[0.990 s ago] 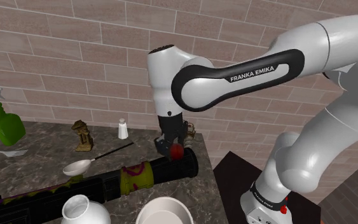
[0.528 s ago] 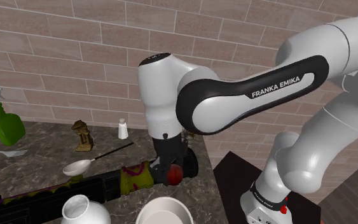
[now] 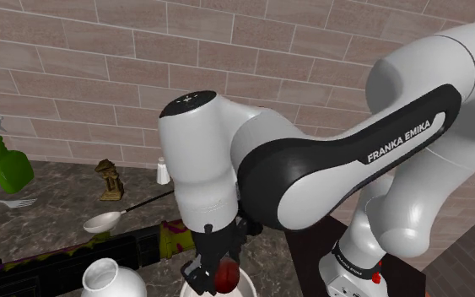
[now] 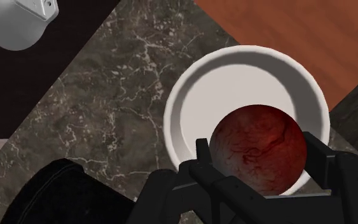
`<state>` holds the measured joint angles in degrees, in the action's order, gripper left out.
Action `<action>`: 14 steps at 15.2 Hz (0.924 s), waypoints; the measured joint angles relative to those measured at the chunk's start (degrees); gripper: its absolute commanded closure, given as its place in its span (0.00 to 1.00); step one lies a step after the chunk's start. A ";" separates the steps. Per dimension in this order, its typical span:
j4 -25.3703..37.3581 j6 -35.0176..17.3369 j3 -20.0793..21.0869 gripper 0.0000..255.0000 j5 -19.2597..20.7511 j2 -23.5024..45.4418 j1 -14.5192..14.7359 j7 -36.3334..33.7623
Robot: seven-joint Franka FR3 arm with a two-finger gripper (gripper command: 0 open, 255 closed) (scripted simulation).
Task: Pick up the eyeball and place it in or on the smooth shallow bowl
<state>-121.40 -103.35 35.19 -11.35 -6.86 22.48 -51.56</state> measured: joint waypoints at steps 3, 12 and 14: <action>-1.10 -2.04 0.40 1.00 0.31 1.03 0.16 -0.45; -5.25 -8.99 1.12 1.00 1.55 4.26 0.40 -1.14; -5.46 -9.50 1.15 1.00 1.71 4.58 0.40 -1.20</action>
<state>-126.86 -112.85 36.34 -9.65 -2.28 22.89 -52.76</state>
